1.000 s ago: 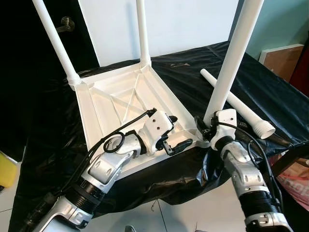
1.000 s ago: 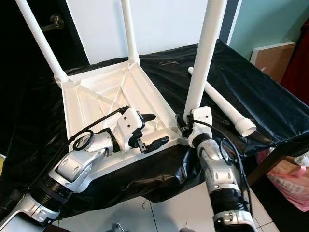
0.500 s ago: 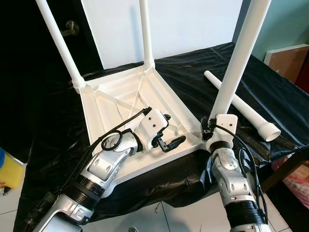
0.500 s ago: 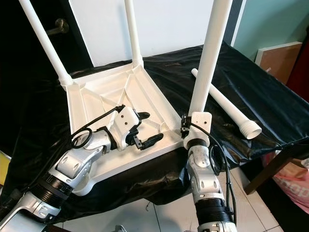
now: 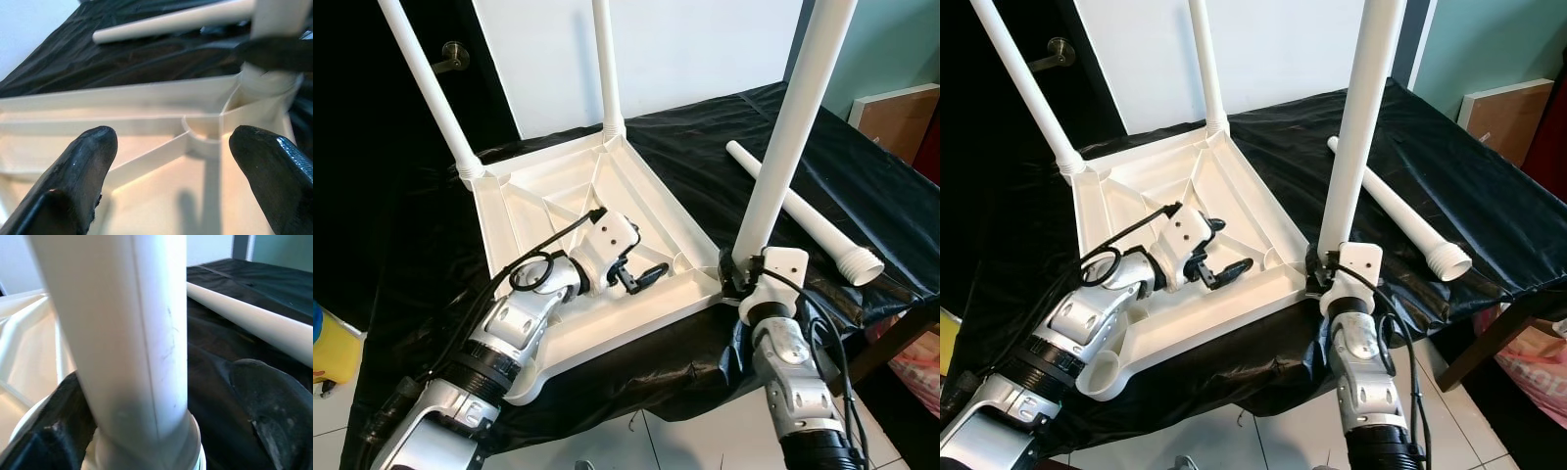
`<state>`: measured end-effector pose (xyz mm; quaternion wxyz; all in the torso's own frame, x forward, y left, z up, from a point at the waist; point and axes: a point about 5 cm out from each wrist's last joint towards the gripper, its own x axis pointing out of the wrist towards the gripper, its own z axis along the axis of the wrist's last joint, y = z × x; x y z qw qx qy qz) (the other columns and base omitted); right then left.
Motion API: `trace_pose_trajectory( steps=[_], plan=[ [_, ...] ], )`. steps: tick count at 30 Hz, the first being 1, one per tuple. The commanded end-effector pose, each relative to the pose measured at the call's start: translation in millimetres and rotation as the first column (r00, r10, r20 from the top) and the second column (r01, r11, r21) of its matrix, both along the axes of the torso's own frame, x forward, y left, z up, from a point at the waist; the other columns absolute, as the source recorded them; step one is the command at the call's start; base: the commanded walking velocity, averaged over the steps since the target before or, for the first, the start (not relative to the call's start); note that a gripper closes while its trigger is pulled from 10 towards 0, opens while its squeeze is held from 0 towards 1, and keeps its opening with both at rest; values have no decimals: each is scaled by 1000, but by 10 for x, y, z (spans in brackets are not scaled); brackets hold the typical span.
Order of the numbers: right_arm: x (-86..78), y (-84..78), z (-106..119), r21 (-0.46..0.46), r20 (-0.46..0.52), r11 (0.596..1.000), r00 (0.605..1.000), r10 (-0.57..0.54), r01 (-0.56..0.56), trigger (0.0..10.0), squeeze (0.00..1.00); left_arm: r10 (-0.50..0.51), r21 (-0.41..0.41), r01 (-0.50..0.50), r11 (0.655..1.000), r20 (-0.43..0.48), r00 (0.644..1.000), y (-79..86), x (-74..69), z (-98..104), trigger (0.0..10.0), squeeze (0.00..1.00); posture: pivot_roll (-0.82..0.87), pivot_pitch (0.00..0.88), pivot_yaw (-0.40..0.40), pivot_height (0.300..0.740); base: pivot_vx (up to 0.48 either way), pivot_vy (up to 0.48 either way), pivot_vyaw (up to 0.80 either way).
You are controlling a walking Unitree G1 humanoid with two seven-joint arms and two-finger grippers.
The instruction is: Building children table
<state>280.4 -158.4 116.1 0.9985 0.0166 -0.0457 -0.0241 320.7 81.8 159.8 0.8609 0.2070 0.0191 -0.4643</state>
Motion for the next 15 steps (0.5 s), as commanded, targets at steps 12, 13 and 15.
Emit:
trace_pose_trajectory(
  steps=[12,13,15],
  plan=[
    [-296,-22,-140,-42,-6,992,993,120,-120,10000,0,176,120,-186,975,84,981,348,151,-53,10000,0,-133,0,94,740,0,0,0],
    [-316,-24,-159,-43,-14,990,991,131,-132,10000,0,190,157,-206,966,113,975,396,180,-59,10000,0,-136,0,103,740,0,0,0],
    [-326,-27,-170,-42,-19,990,990,137,-138,10000,0,196,184,-218,959,131,972,427,199,-65,10000,0,-136,0,103,740,0,0,0]
  ],
)
